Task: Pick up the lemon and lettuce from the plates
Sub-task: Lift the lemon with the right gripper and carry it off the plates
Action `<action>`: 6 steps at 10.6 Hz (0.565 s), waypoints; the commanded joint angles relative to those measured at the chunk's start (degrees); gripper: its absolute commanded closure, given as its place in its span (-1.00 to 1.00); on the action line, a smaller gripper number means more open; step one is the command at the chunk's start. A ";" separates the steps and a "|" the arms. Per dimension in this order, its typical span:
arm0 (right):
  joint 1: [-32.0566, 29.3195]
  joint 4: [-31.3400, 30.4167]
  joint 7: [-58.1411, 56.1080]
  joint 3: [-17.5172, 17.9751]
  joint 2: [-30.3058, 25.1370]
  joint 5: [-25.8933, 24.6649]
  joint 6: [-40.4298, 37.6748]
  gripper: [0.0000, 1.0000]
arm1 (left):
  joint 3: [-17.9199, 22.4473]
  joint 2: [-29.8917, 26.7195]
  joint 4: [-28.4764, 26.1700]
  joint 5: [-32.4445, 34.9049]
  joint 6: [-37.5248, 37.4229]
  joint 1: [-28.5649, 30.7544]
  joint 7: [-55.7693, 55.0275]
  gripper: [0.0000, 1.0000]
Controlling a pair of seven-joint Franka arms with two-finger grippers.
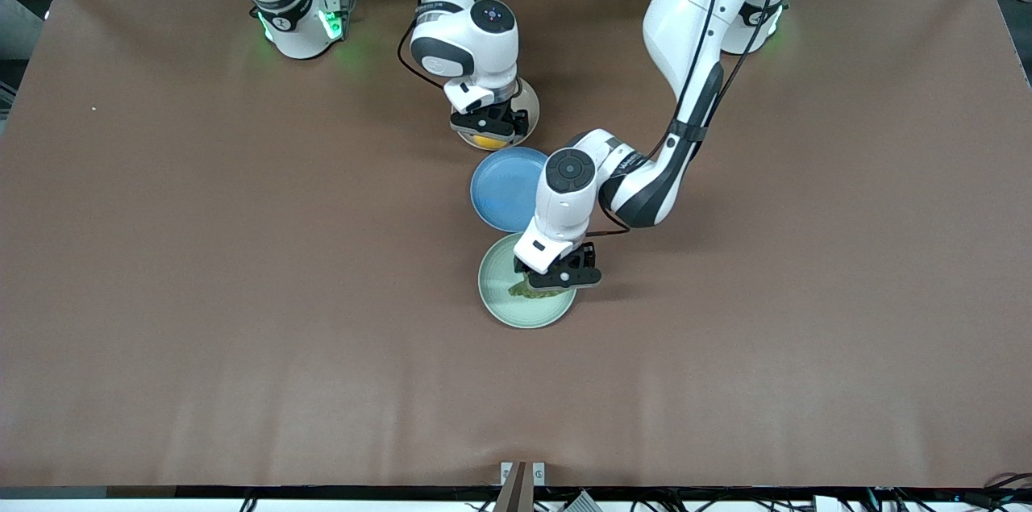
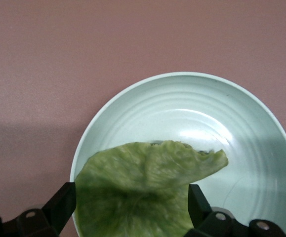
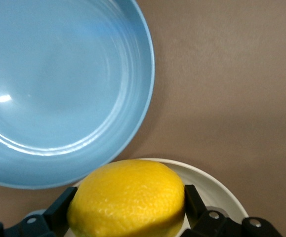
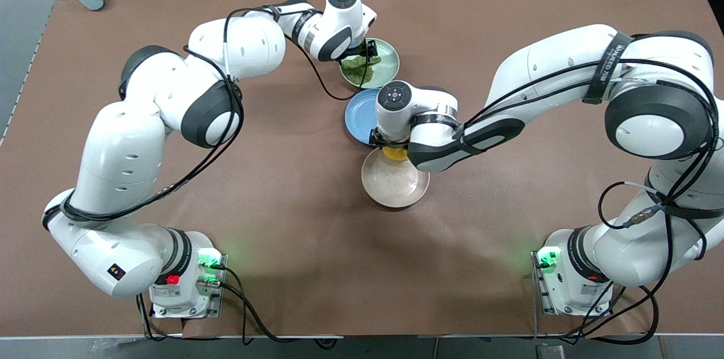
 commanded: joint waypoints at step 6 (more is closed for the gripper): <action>-12.13 -0.95 -12.80 5.92 -8.93 3.11 -3.65 1.00 | 0.98 2.57 0.03 1.73 5.18 -1.30 -3.33 -1.00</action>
